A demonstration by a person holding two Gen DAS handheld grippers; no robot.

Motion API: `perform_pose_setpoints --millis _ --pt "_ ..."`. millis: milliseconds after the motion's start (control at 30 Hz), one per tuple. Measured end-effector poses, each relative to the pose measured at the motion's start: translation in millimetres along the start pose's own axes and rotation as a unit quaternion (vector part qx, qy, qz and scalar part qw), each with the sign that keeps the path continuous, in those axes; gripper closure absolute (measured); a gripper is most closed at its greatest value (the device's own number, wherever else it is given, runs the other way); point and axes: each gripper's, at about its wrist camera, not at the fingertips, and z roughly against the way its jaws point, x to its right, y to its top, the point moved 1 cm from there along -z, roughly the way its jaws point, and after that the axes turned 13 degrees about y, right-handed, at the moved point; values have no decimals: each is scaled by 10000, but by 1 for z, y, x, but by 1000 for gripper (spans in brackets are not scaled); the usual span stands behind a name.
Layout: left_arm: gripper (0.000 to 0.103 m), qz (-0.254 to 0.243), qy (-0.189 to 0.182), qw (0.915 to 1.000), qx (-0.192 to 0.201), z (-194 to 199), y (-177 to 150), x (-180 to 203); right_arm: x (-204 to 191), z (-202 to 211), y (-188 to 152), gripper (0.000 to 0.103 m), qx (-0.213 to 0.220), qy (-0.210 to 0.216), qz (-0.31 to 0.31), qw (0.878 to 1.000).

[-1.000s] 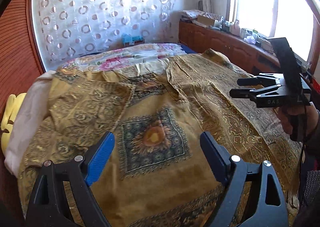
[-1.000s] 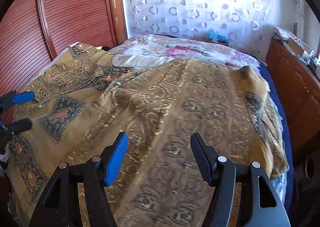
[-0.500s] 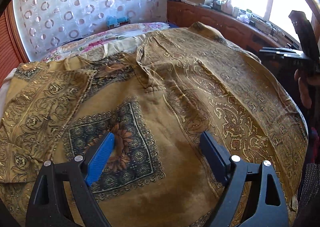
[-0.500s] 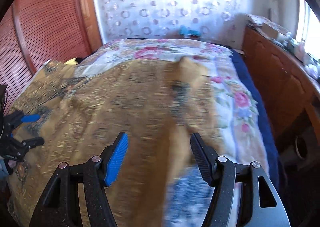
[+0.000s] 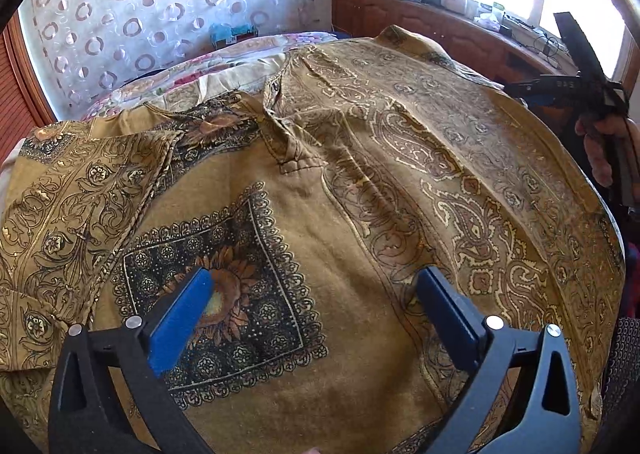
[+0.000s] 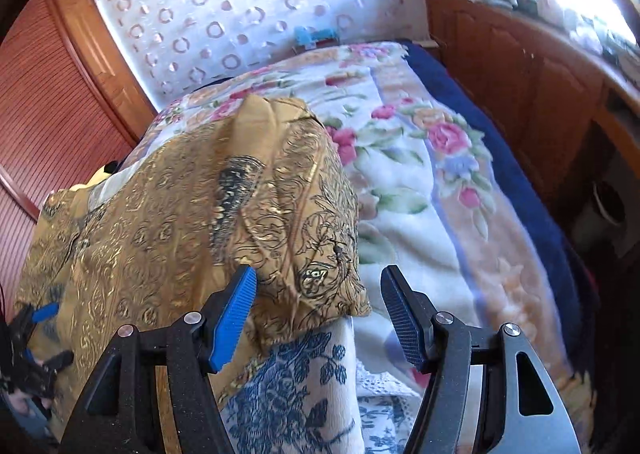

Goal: Fold small clothes
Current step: 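Grasp the opposite shirt side edge with the right tool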

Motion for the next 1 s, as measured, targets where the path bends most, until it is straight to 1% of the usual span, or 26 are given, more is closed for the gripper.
perform_pose_setpoints --millis 67,133,200,233,267,300,367,400,433,467,533,600,700,767,800,867,900,967,1000 --pt "1 -1 1 10000 0 0 0 0 8 -6 1 36 -75 80 -262 9996" --pt "1 0 1 10000 0 0 0 0 7 -15 6 36 -156 172 -510 9984" --pt "1 -1 1 10000 0 0 0 0 9 -11 7 46 -152 284 -627 9975" --pt "0 0 1 10000 0 0 0 0 10 -9 8 55 -147 373 -662 9970" --pt "0 -1 2 10000 0 0 0 0 9 -7 8 68 -141 430 -649 9969" --pt "0 1 0 10000 -1 0 0 0 7 -6 9 70 -139 440 -590 9972" --pt "0 0 1 10000 0 0 0 0 1 -2 10 82 -143 198 -343 9991" --pt "0 0 0 10000 0 0 0 0 -1 -2 10 85 -140 78 -211 9996" --pt "0 0 0 10000 0 0 0 0 -4 0 11 93 -131 -21 -95 9999" --pt "0 0 1 10000 0 0 0 0 -8 1 11 95 -99 -97 44 9999" --pt "0 1 0 10000 -1 0 0 0 -18 9 13 96 74 -220 290 9993" --pt "0 1 0 10000 -1 0 0 0 -35 20 15 96 273 -460 614 9967" --pt "0 1 0 10000 0 0 0 0 -64 38 15 96 626 -569 1089 9904" --pt "0 1 -1 10000 -1 0 0 0 -86 48 13 96 849 -406 1429 9853" --pt "0 1 -1 10000 -1 0 0 0 -100 54 11 96 930 -210 1619 9822" --pt "0 1 -1 10000 -1 0 0 0 -122 59 4 96 936 123 1917 9769" --pt "0 2 -1 10000 -1 0 0 0 -130 58 0 96 869 266 1981 9760" --pt "0 2 -1 10000 -1 0 0 0 -142 52 -10 96 532 651 2000 9762" --pt "0 2 -1 10000 0 0 0 0 -145 50 -15 96 433 703 2007 9762"
